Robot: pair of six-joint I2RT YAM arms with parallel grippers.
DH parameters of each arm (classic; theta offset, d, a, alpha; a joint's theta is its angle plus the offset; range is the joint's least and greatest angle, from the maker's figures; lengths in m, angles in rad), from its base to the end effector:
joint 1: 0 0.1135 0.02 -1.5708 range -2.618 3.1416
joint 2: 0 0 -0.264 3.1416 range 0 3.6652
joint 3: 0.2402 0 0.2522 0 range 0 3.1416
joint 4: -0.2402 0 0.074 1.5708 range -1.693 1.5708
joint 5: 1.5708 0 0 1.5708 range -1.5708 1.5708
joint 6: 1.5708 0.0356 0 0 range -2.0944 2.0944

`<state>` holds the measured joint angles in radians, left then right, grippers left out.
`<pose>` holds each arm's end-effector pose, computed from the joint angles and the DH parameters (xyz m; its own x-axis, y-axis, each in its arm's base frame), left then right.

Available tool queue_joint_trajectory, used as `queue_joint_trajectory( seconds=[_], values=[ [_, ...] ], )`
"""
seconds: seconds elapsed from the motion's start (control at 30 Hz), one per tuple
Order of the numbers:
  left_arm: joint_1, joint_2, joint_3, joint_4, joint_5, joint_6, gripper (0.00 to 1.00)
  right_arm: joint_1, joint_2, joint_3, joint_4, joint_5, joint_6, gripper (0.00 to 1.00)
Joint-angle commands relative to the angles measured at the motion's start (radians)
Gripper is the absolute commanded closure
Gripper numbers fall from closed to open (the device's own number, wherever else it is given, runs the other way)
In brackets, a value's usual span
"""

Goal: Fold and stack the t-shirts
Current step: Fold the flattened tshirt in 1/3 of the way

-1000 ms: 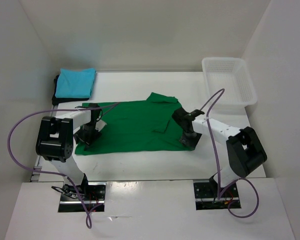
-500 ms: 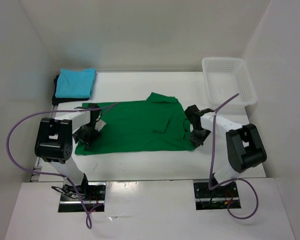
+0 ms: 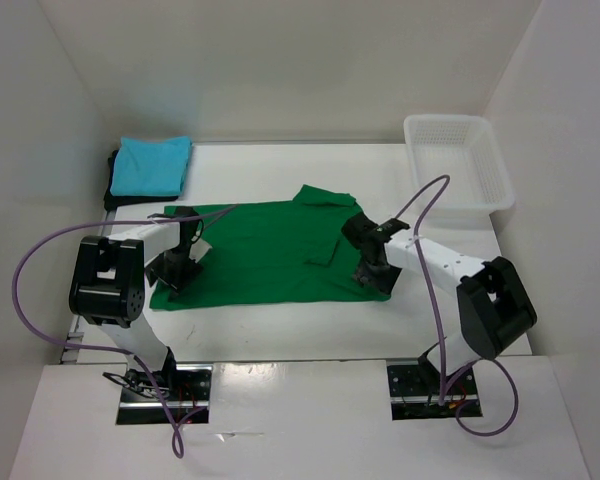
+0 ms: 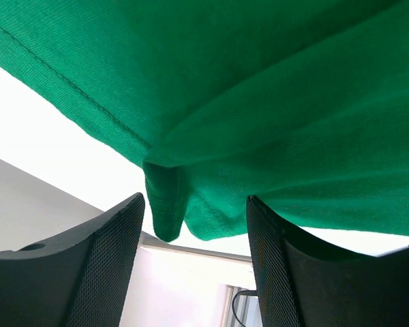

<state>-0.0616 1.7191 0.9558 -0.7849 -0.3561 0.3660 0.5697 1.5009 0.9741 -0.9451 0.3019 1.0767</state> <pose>0.2801 -0.0048 0.1413 -0.9139 0.3925 0.1036 0.4037 0.8519 0.3335 0.2197 0.1282 0.1981 -0.8290 0.4672 -0.3073 0.5052 0.8613 -0.0534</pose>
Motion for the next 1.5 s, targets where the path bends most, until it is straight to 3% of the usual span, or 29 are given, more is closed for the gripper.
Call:
queue_joint_trajectory(
  seconds=[0.0,0.13,0.23,0.27,0.3,0.5,0.7,0.77,0.8,0.83,0.87,0.9,0.93,1.07,1.2,1.27,1.4,1.47],
  values=[
    [0.014,0.025,-0.028,0.075,0.037,-0.019,0.31,-0.004,0.047,-0.02,-0.021,0.022,0.023,0.42],
    [0.014,0.025,-0.037,0.075,0.037,-0.019,0.3,-0.048,0.084,-0.04,0.025,0.022,0.014,0.46],
    [0.014,0.016,-0.046,0.075,0.037,-0.019,0.29,-0.097,0.084,-0.049,0.037,0.032,0.014,0.77],
    [0.014,0.016,-0.046,0.075,0.037,-0.01,0.29,-0.111,0.084,-0.049,0.049,0.032,0.014,0.94],
    [0.014,0.016,-0.046,0.075,0.028,-0.01,0.29,-0.141,0.084,-0.058,0.049,0.032,0.014,1.0],
    [0.014,0.016,-0.055,0.085,0.028,-0.01,0.29,-0.252,0.084,-0.069,0.109,0.032,-0.032,1.0],
    [0.014,0.016,-0.055,0.085,0.028,-0.01,0.27,-0.252,0.128,-0.058,0.118,0.032,-0.043,1.0],
    [0.014,0.016,-0.055,0.075,0.028,-0.01,0.24,-0.252,0.105,-0.048,0.108,0.032,-0.043,0.91],
    [0.014,0.005,-0.046,0.059,0.028,-0.01,0.23,-0.252,0.063,-0.032,0.108,0.045,-0.052,0.74],
    [0.014,0.005,-0.037,0.04,0.028,-0.019,0.2,-0.242,0.042,-0.023,0.092,0.057,-0.052,0.66],
    [0.014,-0.007,-0.023,0.027,0.028,-0.028,0.1,-0.232,0.027,-0.012,0.092,0.078,-0.052,0.61],
    [0.014,-0.018,0.016,0.015,0.028,-0.029,0.06,-0.232,0.015,0.001,0.077,0.078,-0.052,0.57],
    [0.014,-0.045,0.041,-0.009,0.028,-0.038,0.01,-0.232,0.015,0.002,0.077,0.078,-0.063,0.57],
    [0.014,-0.114,0.153,-0.043,-0.044,-0.056,0.01,-0.232,0.024,0.002,0.077,0.068,-0.063,0.57],
    [0.023,-0.193,0.121,0.012,-0.324,0.002,0.01,-0.232,0.015,-0.008,0.114,0.059,-0.072,0.57],
    [0.023,-0.216,0.121,0.036,-0.375,0.027,0.01,-0.232,-0.01,-0.008,0.124,0.059,-0.081,0.56],
    [-0.03,-0.228,0.265,-0.011,-0.331,0.037,0.01,-0.232,-0.028,-0.029,0.143,0.059,-0.092,0.54],
    [-0.102,-0.246,0.363,-0.036,-0.18,0.063,0.01,-0.232,-0.037,-0.038,0.158,0.049,-0.101,0.53]
  ],
)
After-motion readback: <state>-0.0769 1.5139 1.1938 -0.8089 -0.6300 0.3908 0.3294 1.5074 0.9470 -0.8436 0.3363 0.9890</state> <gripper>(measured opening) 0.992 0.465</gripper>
